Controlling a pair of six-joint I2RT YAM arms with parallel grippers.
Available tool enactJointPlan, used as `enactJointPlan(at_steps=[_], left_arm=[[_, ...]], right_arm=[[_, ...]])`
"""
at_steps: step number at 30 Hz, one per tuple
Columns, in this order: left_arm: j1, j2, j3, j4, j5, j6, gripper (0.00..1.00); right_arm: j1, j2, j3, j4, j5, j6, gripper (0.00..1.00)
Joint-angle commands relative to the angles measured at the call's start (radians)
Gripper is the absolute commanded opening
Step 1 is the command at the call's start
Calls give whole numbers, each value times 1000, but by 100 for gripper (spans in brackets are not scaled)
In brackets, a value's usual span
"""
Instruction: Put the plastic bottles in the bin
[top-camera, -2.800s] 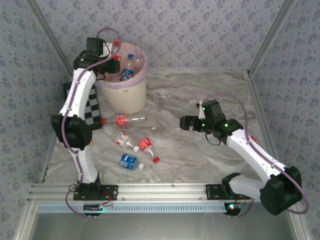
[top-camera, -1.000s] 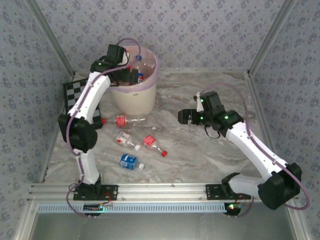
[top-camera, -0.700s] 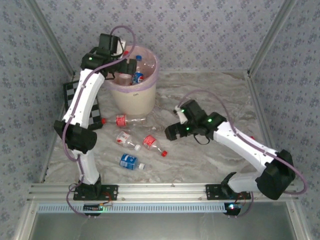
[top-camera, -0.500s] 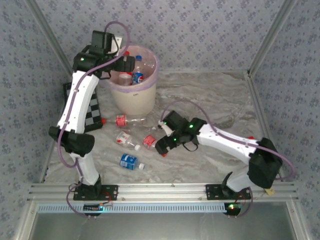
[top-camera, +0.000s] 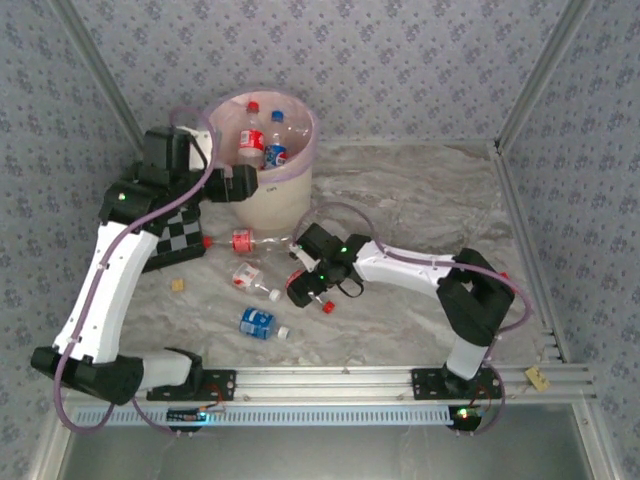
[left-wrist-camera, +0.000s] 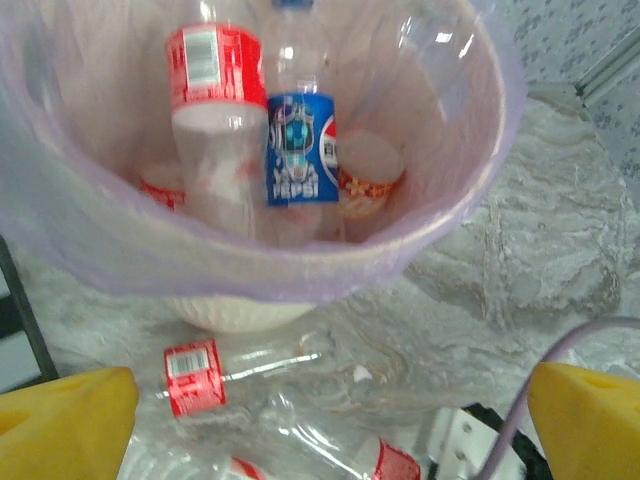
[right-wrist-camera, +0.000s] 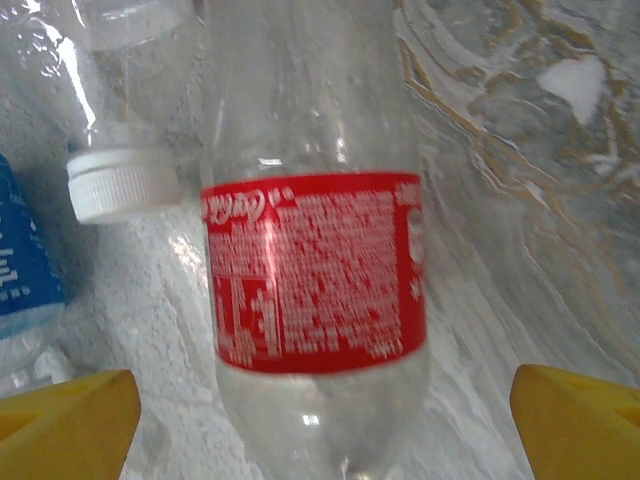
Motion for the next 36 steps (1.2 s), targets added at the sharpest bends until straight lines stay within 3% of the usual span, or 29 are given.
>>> enactJointPlan(at_steps=[1, 9, 17, 24, 29, 33, 36], left_arm=[[0, -48, -83, 112, 53, -95, 100], [2, -61, -115, 77, 102, -96, 100], [0, -78, -231, 226, 182, -195, 100], [-24, -106, -308, 338, 239, -302, 100], [-90, -124, -324, 395, 292, -356, 100], [-192, -117, -379, 607, 341, -440, 100], [-284, -95, -448, 813, 296, -517, 100]], right_arm=[[8, 60, 45, 5, -26, -11, 96], [-8, 73, 17, 20, -17, 16, 76], [-42, -34, -46, -25, 7, 23, 56], [-131, -243, -170, -96, 0, 27, 55], [-307, -465, -270, -107, -92, 54, 54], [-431, -607, -322, 7, -224, 137, 52], [-462, -682, -367, 143, -273, 199, 52]])
